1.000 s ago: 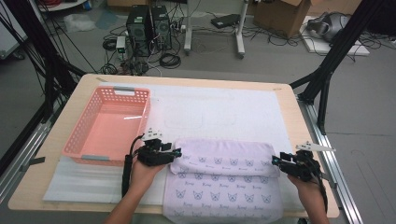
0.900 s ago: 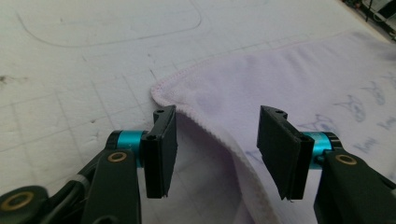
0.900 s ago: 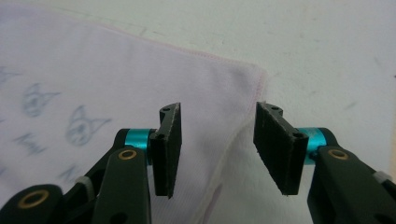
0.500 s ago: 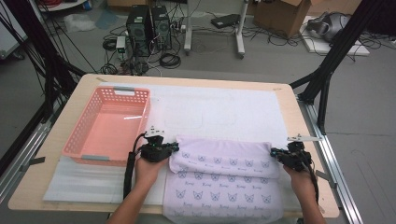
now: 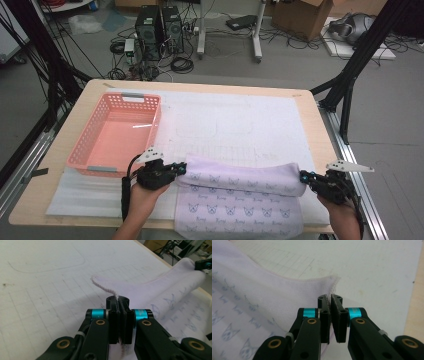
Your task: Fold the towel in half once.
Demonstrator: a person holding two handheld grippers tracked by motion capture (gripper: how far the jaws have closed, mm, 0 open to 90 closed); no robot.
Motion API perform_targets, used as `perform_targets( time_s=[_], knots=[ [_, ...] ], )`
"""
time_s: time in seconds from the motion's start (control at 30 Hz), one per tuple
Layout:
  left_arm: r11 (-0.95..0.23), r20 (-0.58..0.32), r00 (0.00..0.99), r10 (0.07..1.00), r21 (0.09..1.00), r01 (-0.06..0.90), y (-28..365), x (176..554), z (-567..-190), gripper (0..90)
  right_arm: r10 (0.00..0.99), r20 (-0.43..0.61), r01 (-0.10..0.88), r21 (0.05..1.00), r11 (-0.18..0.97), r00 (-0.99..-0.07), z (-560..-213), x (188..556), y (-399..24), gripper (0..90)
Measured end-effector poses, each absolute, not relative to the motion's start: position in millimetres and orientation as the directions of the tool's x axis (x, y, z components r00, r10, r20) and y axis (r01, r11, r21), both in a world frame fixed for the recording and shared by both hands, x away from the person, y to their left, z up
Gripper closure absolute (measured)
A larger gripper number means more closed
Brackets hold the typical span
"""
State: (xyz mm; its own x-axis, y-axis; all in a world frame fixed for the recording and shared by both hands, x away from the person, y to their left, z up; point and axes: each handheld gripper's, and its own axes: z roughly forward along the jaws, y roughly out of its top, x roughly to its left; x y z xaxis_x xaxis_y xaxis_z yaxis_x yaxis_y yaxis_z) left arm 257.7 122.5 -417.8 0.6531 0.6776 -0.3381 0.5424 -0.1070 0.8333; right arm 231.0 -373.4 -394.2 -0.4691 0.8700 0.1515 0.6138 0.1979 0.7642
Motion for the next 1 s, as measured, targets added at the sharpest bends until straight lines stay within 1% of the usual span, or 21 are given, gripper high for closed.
perform_targets(
  time_s=[0.07, 0.1, 0.13, 0.17, 0.2, 0.23, 0.3, 0.33, 0.4, 0.43, 0.5, 0.57, 0.63, 0.73, 0.77, 0.8, 0.83, 0.87, 0.9, 1.0],
  knots=[
    [-0.138, -0.331, 0.657, 0.677, 0.820, 0.555, 122.7, 250.4, -423.1, 86.3, 0.864, 0.159, 0.631, 0.747, 0.211, -0.477, -397.5, 224.3, -371.7, 85.5],
    [-0.153, -0.330, 0.655, 0.680, 0.809, 0.567, 122.1, 248.3, -427.0, 84.2, 0.862, 0.160, 0.642, 0.734, 0.222, -0.481, -400.6, 223.2, -370.8, 85.3],
    [-0.171, -0.322, 0.654, 0.684, 0.801, 0.574, 121.8, 247.6, -431.1, 79.7, 0.864, 0.160, 0.656, 0.719, 0.229, -0.478, -404.4, 222.5, -369.7, 84.7],
    [-0.179, -0.323, 0.647, 0.691, 0.791, 0.585, 121.8, 248.0, -434.9, 72.5, 0.861, 0.167, 0.670, 0.703, 0.237, -0.480, -408.9, 223.0, -369.3, 82.2],
    [-0.168, -0.329, 0.633, 0.701, 0.786, 0.595, 121.5, 249.3, -437.8, 64.7, 0.862, 0.179, 0.686, 0.689, 0.234, -0.474, -413.0, 223.8, -368.9, 74.9],
    [-0.165, -0.328, 0.624, 0.709, 0.784, 0.599, 121.5, 251.3, -439.4, 58.2, 0.870, 0.180, 0.691, 0.688, 0.222, -0.459, -415.7, 224.3, -368.5, 63.9],
    [-0.167, -0.312, 0.612, 0.727, 0.784, 0.598, 119.5, 255.6, -440.3, 48.3, 0.881, 0.185, 0.688, 0.699, 0.194, -0.436, -418.9, 226.3, -368.5, 51.7],
    [-0.167, -0.306, 0.608, 0.732, 0.786, 0.596, 118.3, 258.1, -440.9, 46.3, 0.887, 0.178, 0.687, 0.701, 0.189, -0.426, -419.9, 228.2, -367.5, 46.4],
    [-0.167, -0.304, 0.592, 0.747, 0.776, 0.609, 115.4, 264.1, -443.4, 42.3, 0.889, 0.163, 0.688, 0.696, 0.204, -0.428, -423.0, 233.2, -365.2, 44.0],
    [-0.168, -0.308, 0.588, 0.748, 0.770, 0.616, 113.7, 266.1, -444.9, 40.9, 0.893, 0.150, 0.691, 0.690, 0.214, -0.425, -426.1, 237.3, -363.2, 41.2],
    [-0.187, -0.311, 0.592, 0.743, 0.754, 0.630, 108.4, 270.4, -450.2, 40.2, 0.898, 0.131, 0.696, 0.682, 0.226, -0.420, -432.1, 243.1, -361.0, 39.8],
    [-0.181, -0.315, 0.596, 0.739, 0.759, 0.625, 105.6, 271.8, -451.3, 39.8, 0.899, 0.142, 0.705, 0.674, 0.218, -0.414, -438.3, 247.5, -359.6, 39.4],
    [-0.188, -0.311, 0.608, 0.731, 0.764, 0.618, 103.7, 271.9, -452.1, 40.6, 0.901, 0.130, 0.697, 0.682, 0.221, -0.413, -440.4, 247.9, -357.9, 39.8],
    [-0.213, -0.280, 0.632, 0.723, 0.779, 0.589, 100.8, 270.1, -454.4, 55.2, 0.903, 0.085, 0.680, 0.689, 0.252, -0.420, -441.2, 245.6, -356.6, 47.4],
    [-0.211, -0.292, 0.633, 0.717, 0.775, 0.596, 100.7, 270.4, -454.6, 59.8, 0.903, 0.086, 0.679, 0.690, 0.251, -0.421, -441.1, 245.5, -356.9, 50.8],
    [-0.207, -0.311, 0.636, 0.706, 0.769, 0.605, 100.1, 270.6, -455.4, 65.9, 0.900, 0.091, 0.678, 0.690, 0.251, -0.426, -441.0, 245.5, -357.1, 56.8],
    [-0.210, -0.308, 0.637, 0.706, 0.769, 0.604, 98.9, 269.9, -455.4, 71.4, 0.892, 0.100, 0.673, 0.694, 0.255, -0.441, -441.1, 245.8, -357.2, 63.6],
    [-0.215, -0.306, 0.641, 0.704, 0.768, 0.603, 98.0, 269.4, -455.4, 74.4, 0.885, 0.112, 0.673, 0.694, 0.255, -0.451, -441.2, 245.5, -356.3, 70.5],
    [-0.212, -0.307, 0.637, 0.707, 0.767, 0.605, 97.4, 268.9, -455.3, 76.1, 0.872, 0.141, 0.676, 0.693, 0.251, -0.468, -441.5, 245.2, -355.4, 80.8],
    [-0.181, -0.336, 0.619, 0.710, 0.762, 0.621, 99.1, 269.1, -456.0, 78.7, 0.868, 0.155, 0.676, 0.696, 0.242, -0.471, -442.0, 244.3, -355.4, 83.7]
  ],
)
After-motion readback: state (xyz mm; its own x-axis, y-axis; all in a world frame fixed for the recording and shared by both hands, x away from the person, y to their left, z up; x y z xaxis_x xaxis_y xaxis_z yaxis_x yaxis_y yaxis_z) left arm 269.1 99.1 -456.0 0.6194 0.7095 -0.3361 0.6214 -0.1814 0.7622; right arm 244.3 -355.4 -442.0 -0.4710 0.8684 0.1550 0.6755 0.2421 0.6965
